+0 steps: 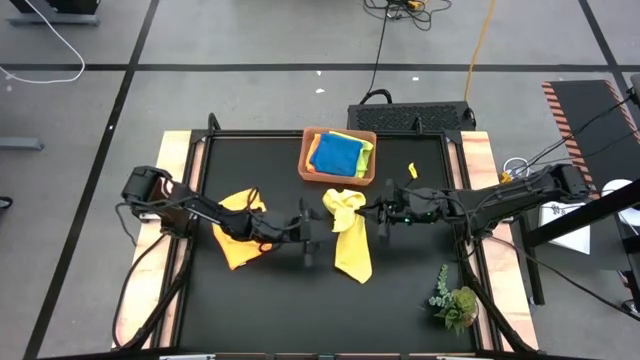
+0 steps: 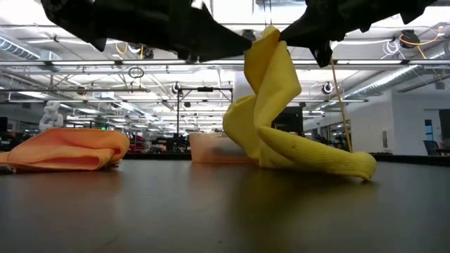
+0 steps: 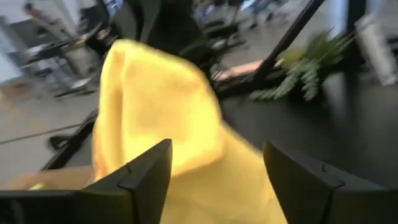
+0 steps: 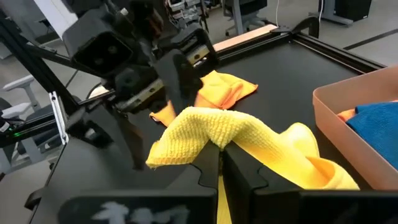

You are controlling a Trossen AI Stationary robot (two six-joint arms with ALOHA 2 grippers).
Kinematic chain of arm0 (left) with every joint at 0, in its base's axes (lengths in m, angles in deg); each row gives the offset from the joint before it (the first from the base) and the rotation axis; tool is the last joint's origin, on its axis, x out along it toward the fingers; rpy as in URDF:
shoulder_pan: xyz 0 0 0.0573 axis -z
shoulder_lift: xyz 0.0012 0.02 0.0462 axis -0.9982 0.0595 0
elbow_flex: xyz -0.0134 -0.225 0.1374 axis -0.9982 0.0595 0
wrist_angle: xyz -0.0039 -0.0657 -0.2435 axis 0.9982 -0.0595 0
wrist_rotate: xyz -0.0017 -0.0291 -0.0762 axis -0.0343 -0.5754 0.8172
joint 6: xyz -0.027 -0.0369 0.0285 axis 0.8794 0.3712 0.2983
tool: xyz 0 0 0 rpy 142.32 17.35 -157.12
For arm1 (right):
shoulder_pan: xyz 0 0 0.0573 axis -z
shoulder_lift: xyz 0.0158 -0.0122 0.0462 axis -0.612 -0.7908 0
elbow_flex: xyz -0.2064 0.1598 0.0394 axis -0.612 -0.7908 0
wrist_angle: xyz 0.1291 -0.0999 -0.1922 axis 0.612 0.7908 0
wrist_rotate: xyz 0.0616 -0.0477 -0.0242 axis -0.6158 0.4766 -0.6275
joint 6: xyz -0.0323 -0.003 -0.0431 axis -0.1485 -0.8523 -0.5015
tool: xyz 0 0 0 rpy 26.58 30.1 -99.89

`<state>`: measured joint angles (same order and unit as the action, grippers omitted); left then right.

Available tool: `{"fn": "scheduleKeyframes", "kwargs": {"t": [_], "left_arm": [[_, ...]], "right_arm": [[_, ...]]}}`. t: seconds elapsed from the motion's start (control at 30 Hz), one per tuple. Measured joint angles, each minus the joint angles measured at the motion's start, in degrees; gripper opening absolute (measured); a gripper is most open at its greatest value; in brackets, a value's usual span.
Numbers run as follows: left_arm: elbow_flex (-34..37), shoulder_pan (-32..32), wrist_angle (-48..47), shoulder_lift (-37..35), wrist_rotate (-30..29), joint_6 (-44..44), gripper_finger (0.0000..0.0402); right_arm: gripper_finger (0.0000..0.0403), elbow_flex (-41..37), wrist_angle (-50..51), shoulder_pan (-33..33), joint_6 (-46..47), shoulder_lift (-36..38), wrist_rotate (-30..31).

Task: Fold microfiber towels
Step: Fold the yellow microfiber towel

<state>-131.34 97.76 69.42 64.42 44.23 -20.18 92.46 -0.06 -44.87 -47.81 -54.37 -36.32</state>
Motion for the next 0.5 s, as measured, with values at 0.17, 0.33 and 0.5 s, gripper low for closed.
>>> {"fn": "scheduleKeyframes", "kwargs": {"t": [0.17,0.33,0.5], "left_arm": [[-2.09,0.92,-0.21,1.47,-9.06,-2.04,0.0281],[-2.38,0.84,-1.84,1.49,-10.48,-3.58,0.0266],[-2.4,0.62,-3.65,1.47,-9.67,-3.76,0.0217]], "right_arm": [[0.0,0.0,0.13,0.02,-0.45,0.02,-0.07],[0.0,0.0,0.13,0.02,-0.67,0.02,-0.08],[0.0,0.0,0.13,0.02,-0.91,0.02,-0.09]]}}
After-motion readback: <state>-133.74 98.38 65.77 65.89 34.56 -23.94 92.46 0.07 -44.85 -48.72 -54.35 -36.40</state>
